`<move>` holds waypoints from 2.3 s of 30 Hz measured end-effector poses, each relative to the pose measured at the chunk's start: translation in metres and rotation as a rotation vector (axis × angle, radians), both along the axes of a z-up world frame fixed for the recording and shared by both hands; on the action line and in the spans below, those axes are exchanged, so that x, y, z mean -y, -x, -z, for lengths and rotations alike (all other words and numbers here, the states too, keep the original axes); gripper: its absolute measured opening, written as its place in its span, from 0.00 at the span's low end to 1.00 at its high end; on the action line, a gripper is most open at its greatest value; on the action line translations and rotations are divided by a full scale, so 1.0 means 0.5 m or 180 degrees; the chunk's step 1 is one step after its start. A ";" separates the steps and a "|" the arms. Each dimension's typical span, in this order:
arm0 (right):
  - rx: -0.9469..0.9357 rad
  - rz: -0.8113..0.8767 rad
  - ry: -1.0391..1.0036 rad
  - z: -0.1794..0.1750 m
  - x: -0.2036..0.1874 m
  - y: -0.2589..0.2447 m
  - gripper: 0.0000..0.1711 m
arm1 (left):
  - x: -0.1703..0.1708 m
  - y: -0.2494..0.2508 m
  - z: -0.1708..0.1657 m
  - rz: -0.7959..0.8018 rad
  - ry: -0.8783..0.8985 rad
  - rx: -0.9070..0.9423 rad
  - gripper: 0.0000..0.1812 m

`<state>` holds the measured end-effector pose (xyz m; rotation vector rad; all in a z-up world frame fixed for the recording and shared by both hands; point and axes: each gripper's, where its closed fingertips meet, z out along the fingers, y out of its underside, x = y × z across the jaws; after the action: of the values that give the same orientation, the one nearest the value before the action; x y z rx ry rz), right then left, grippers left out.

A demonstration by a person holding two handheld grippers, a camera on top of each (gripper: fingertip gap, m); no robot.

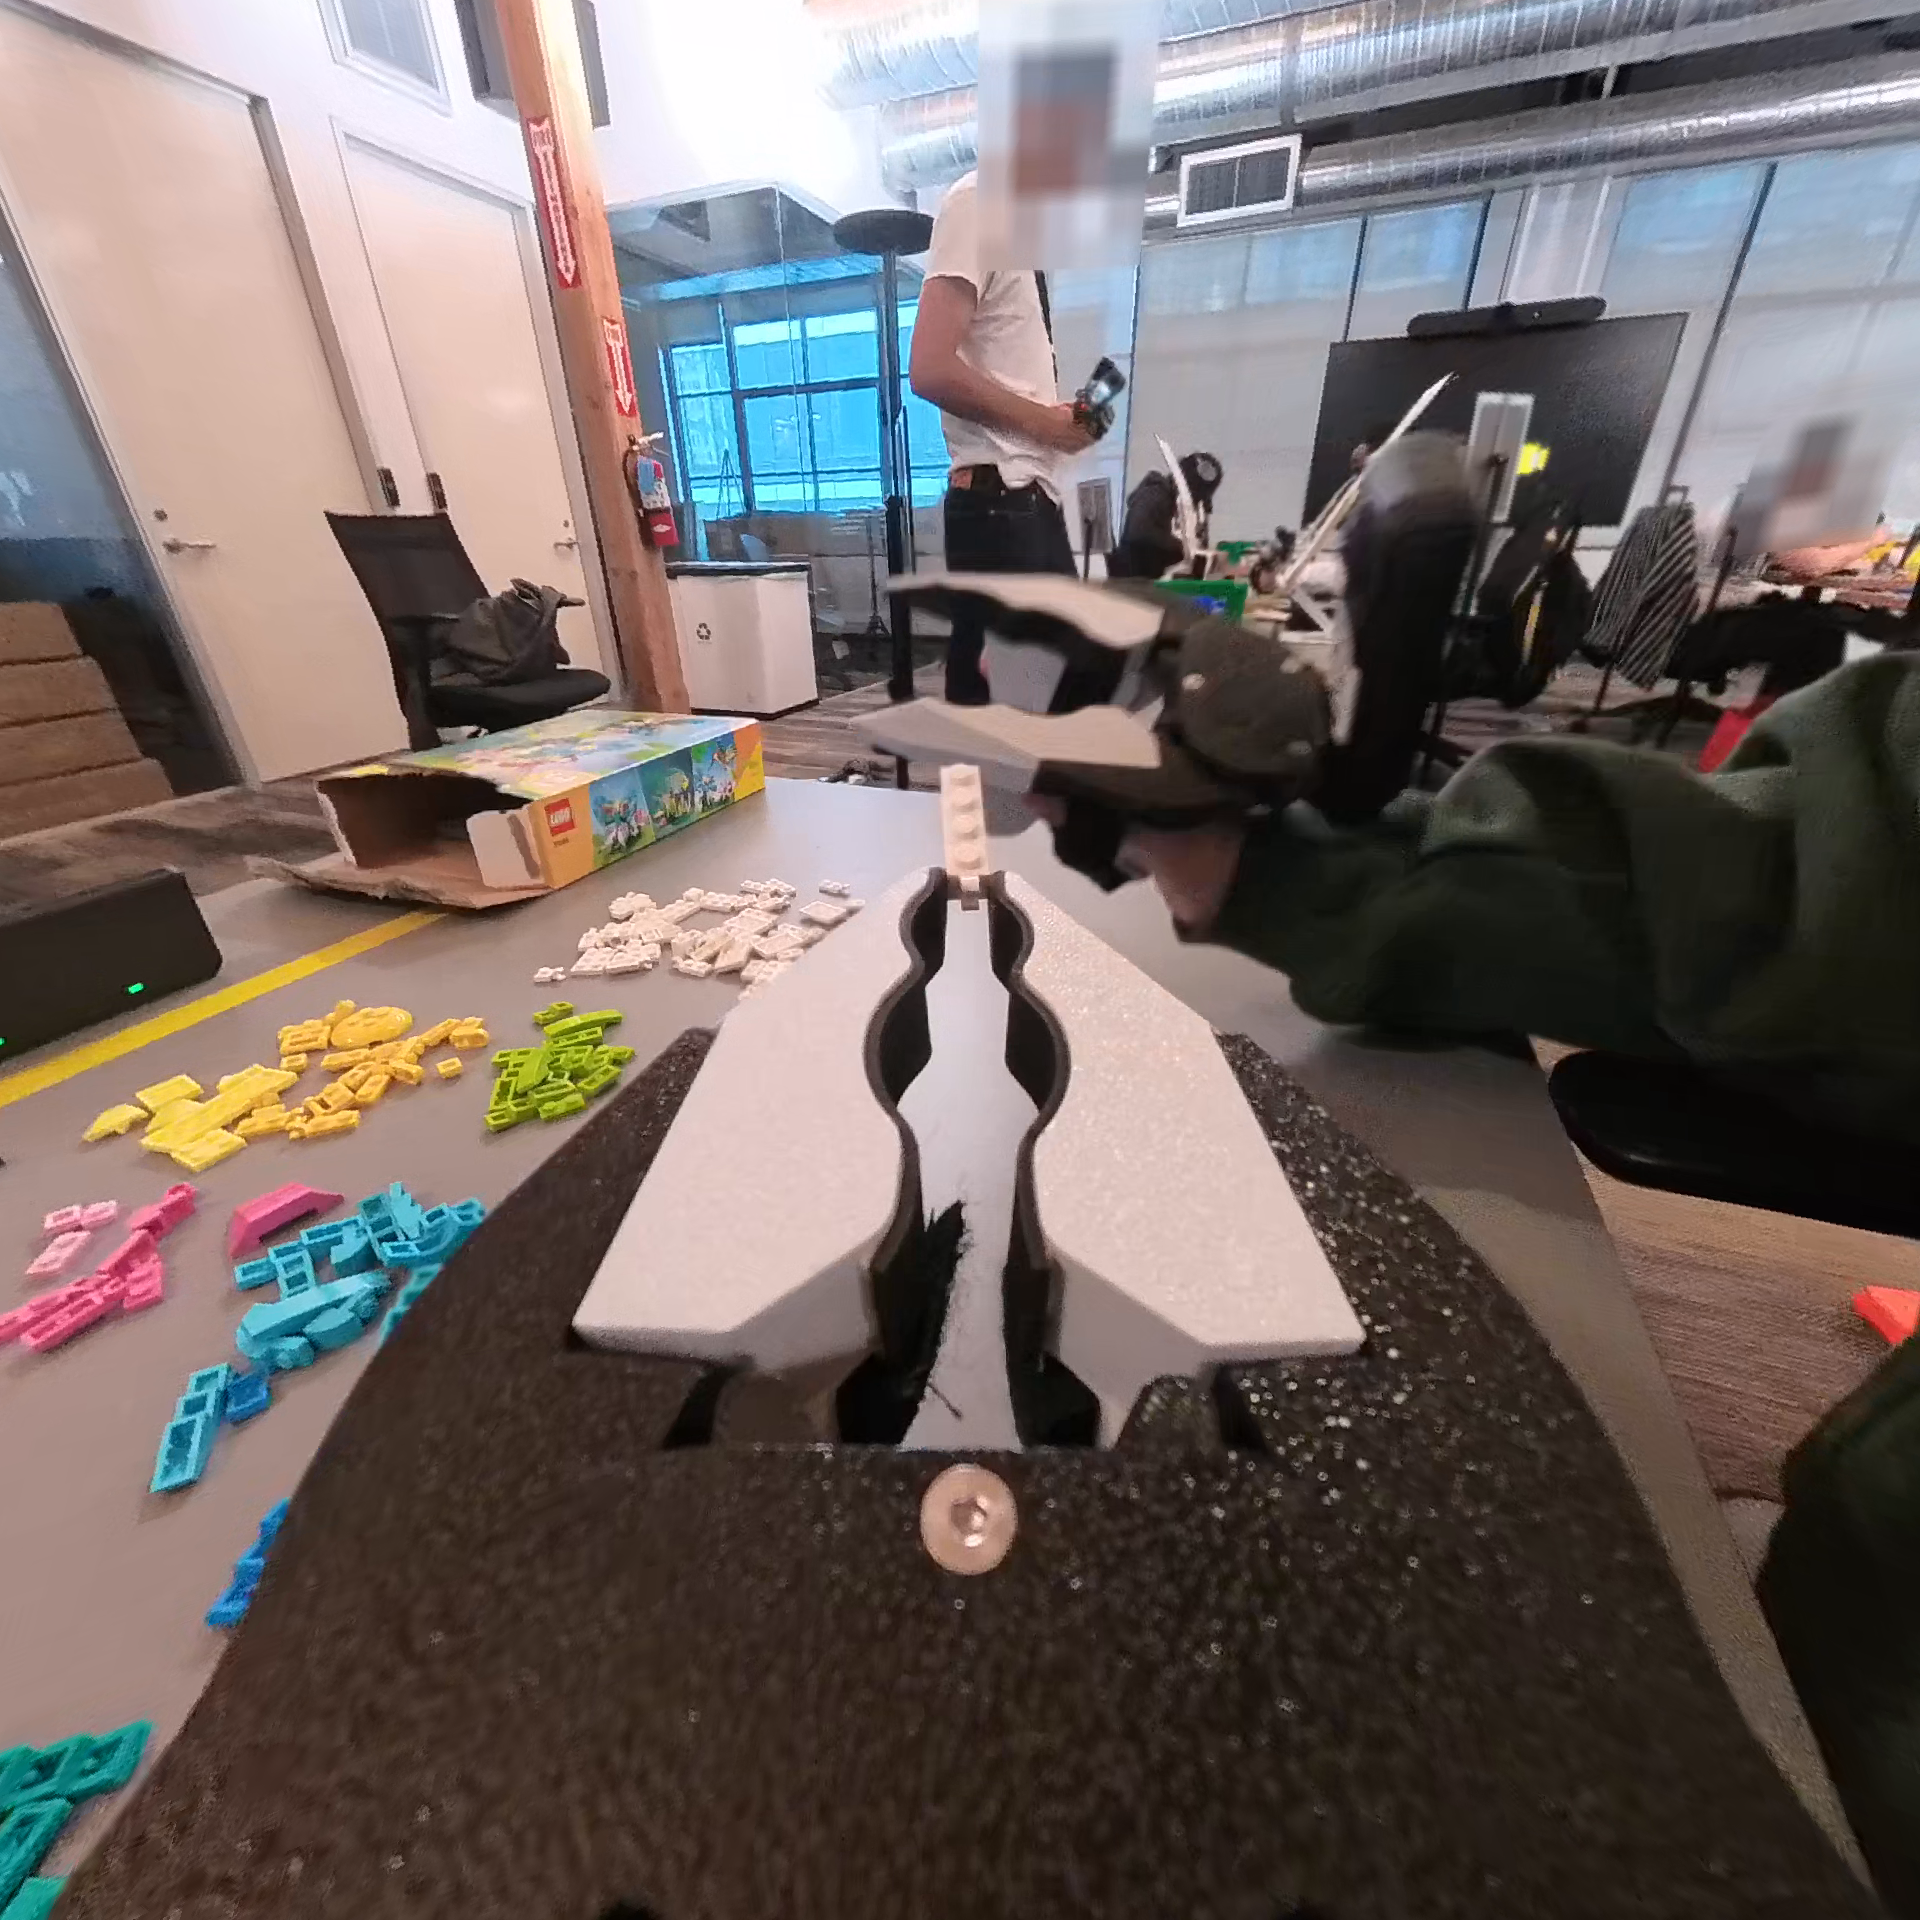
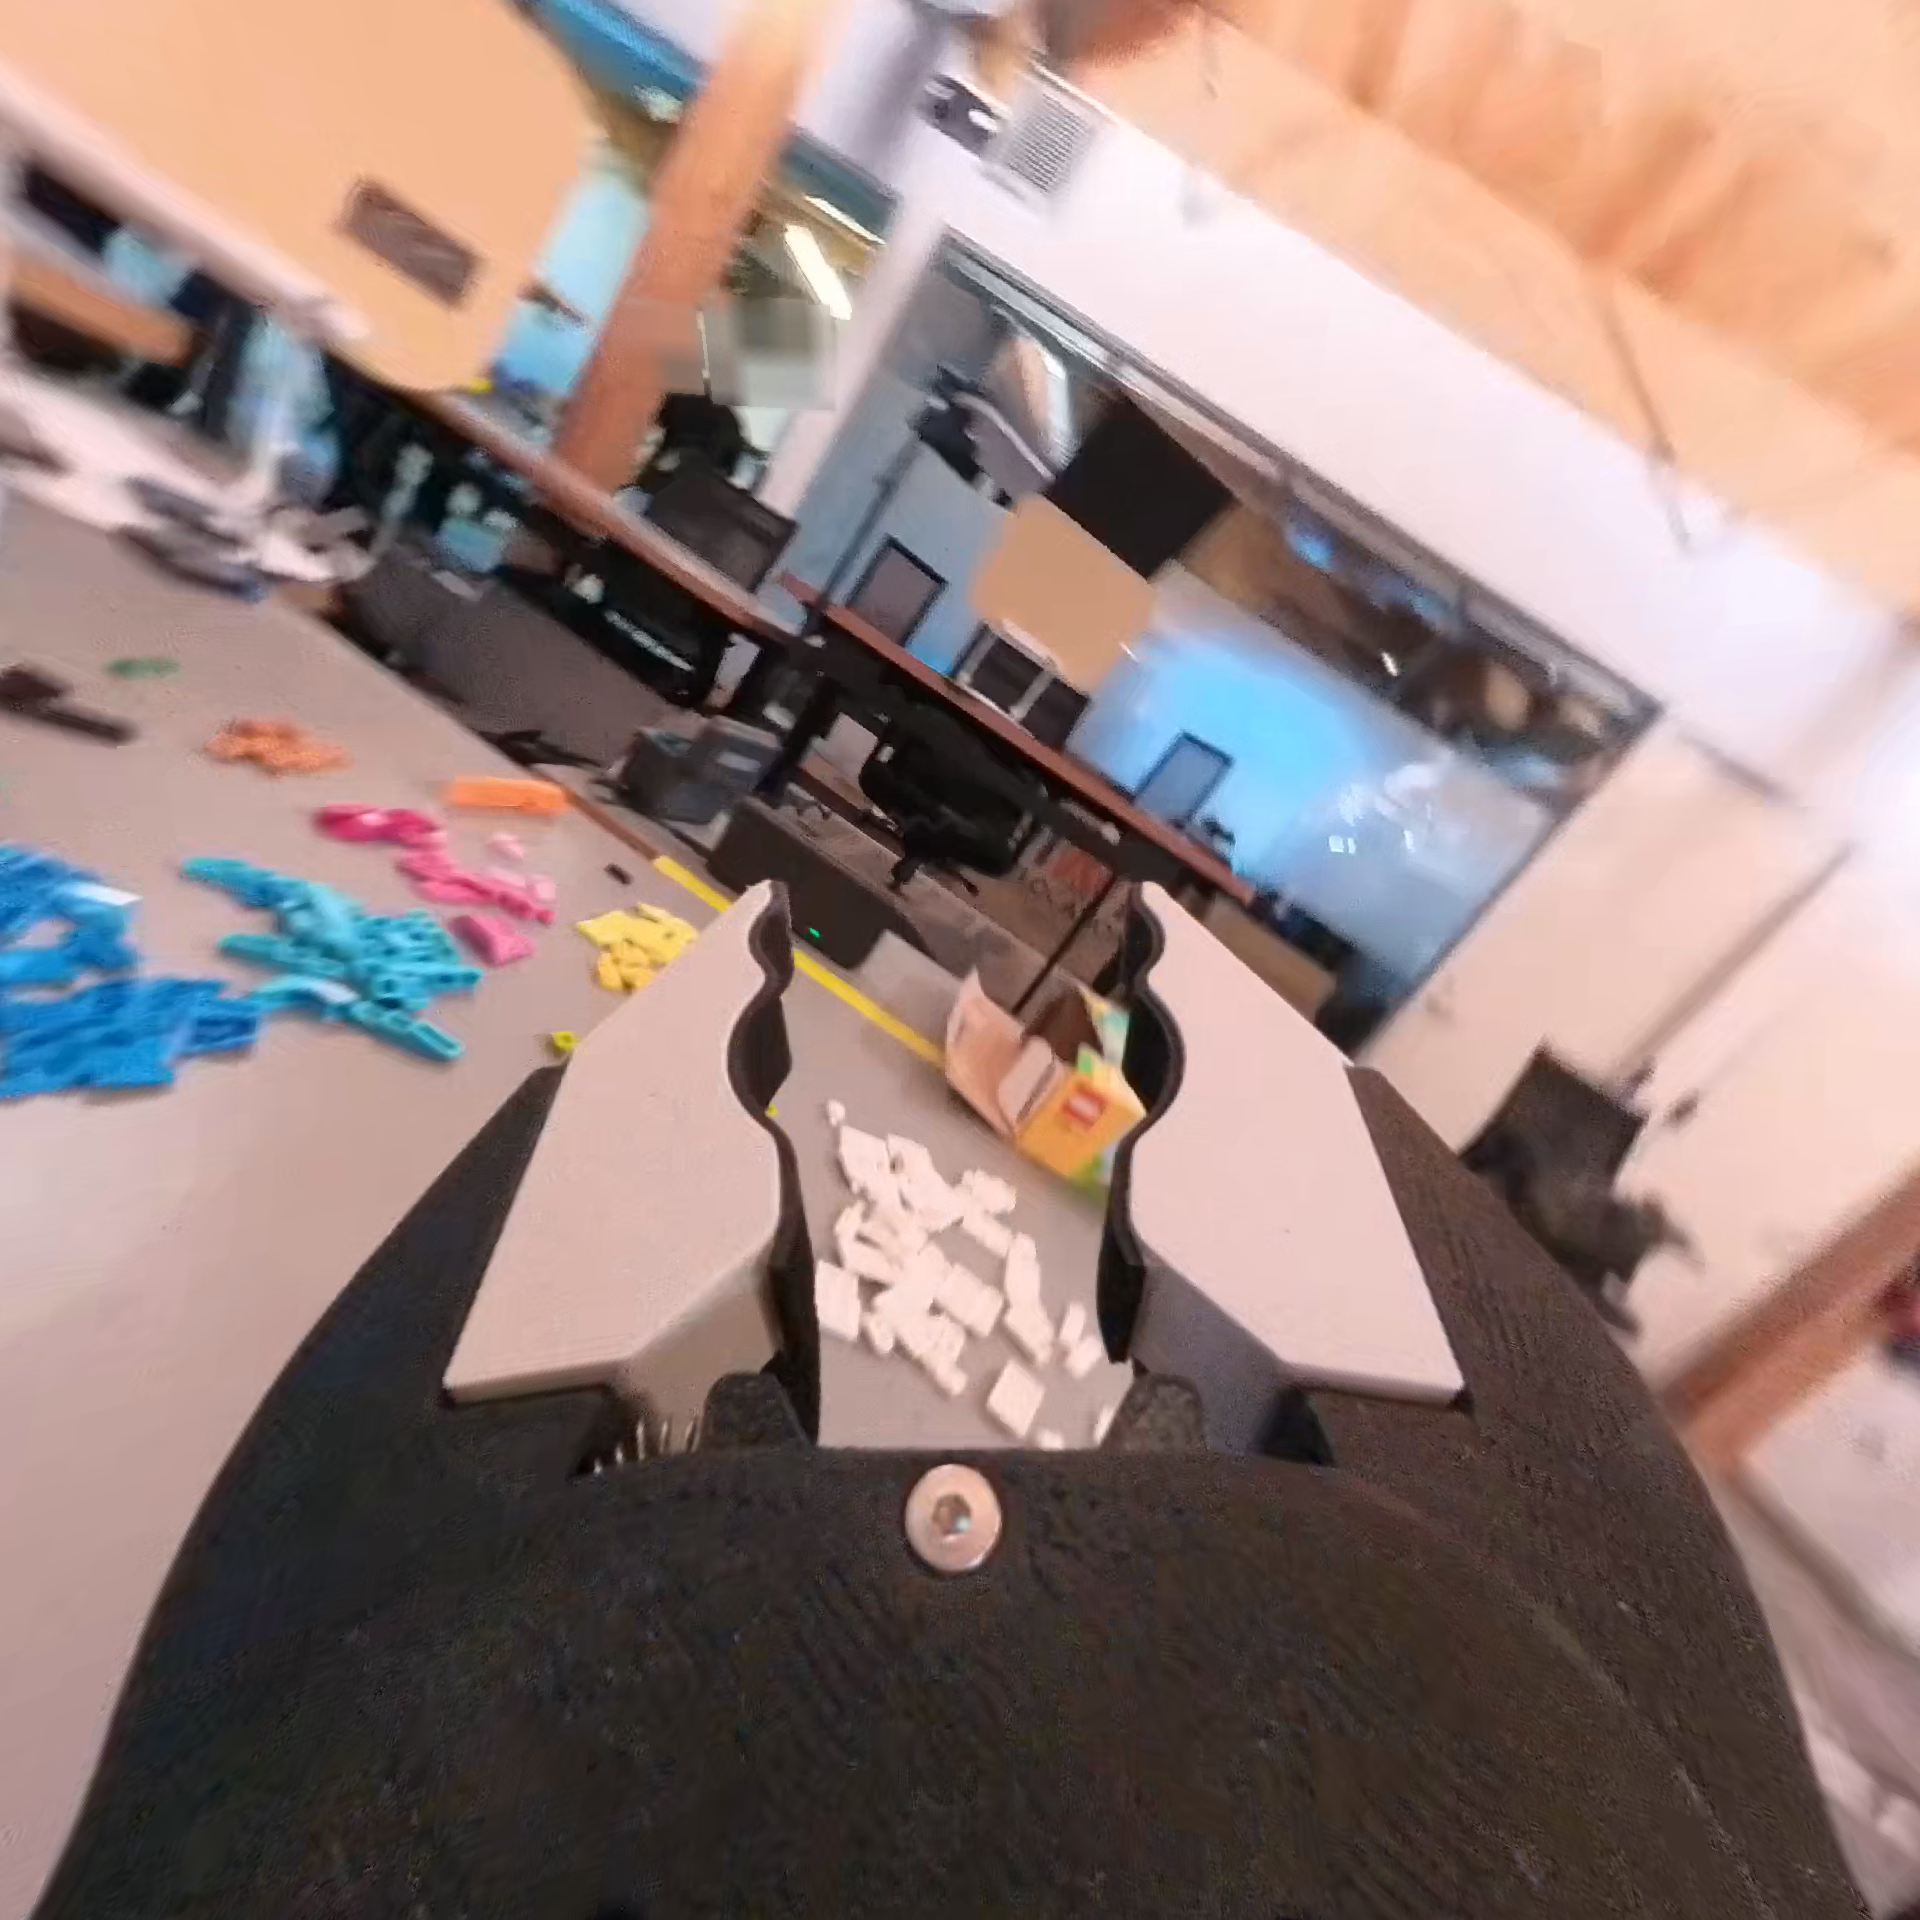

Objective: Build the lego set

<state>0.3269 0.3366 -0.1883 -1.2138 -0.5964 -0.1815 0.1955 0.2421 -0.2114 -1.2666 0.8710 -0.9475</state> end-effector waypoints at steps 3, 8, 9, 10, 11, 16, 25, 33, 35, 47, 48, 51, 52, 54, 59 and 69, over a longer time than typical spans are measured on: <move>-0.0031 0.0370 0.0012 0.062 -0.038 -0.054 0.39 | 0.006 0.001 -0.009 -0.0061 -0.0198 -0.0013 0.03; 0.0274 0.0291 -0.0017 0.084 -0.046 -0.033 0.37 | 0.006 0.009 -0.022 -0.0151 -0.0374 0.0033 0.03; 0.0287 0.0288 -0.0015 0.085 -0.046 -0.034 0.37 | 0.006 0.011 -0.024 -0.0159 -0.0384 0.0049 0.03; 0.0265 0.0274 -0.0010 0.085 -0.045 -0.034 0.36 | 0.005 0.011 -0.024 -0.0168 -0.0390 0.0055 0.03; 0.0238 0.0262 0.0002 0.085 -0.045 -0.035 0.36 | 0.004 0.012 -0.023 -0.0172 -0.0388 0.0052 0.03; 0.0182 0.0227 0.0055 0.090 -0.047 -0.037 0.35 | 0.007 0.008 -0.020 -0.0164 -0.0411 0.0032 0.03; 0.0212 0.0163 0.0095 0.097 -0.049 -0.033 0.32 | 0.009 0.005 -0.018 -0.0161 -0.0453 -0.0004 0.03; 0.0207 0.0133 0.0115 0.099 -0.049 -0.030 0.32 | 0.010 0.005 -0.018 -0.0163 -0.0466 -0.0010 0.03; 0.0192 0.0133 0.0122 0.099 -0.049 -0.031 0.31 | 0.011 0.004 -0.017 -0.0159 -0.0475 -0.0019 0.03; 0.0046 0.0153 0.0104 0.090 -0.049 -0.041 0.34 | 0.013 0.002 -0.017 -0.0147 -0.0482 -0.0029 0.03; 0.0048 0.0153 0.0107 0.091 -0.049 -0.041 0.33 | 0.013 0.002 -0.017 -0.0146 -0.0483 -0.0029 0.03; 0.0034 0.0144 0.0110 0.090 -0.049 -0.040 0.33 | 0.012 0.003 -0.017 -0.0152 -0.0480 -0.0023 0.03; 0.0025 0.0140 0.0111 0.090 -0.048 -0.040 0.33 | 0.012 0.003 -0.017 -0.0153 -0.0480 -0.0022 0.03; 0.0006 0.0135 0.0114 0.090 -0.048 -0.041 0.33 | 0.012 0.003 -0.018 -0.0150 -0.0481 -0.0022 0.03; -0.0107 0.0158 0.0115 0.085 -0.049 -0.051 0.33 | 0.015 0.001 -0.017 -0.0138 -0.0497 -0.0038 0.03; -0.0572 0.0226 0.0193 0.077 -0.054 -0.093 0.32 | 0.011 0.000 -0.013 -0.0150 -0.0473 -0.0051 0.03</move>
<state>0.3733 0.3634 -0.2267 -1.2955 -0.4050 -0.1133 0.1954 0.2365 -0.2048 -1.1637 0.9035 -0.8210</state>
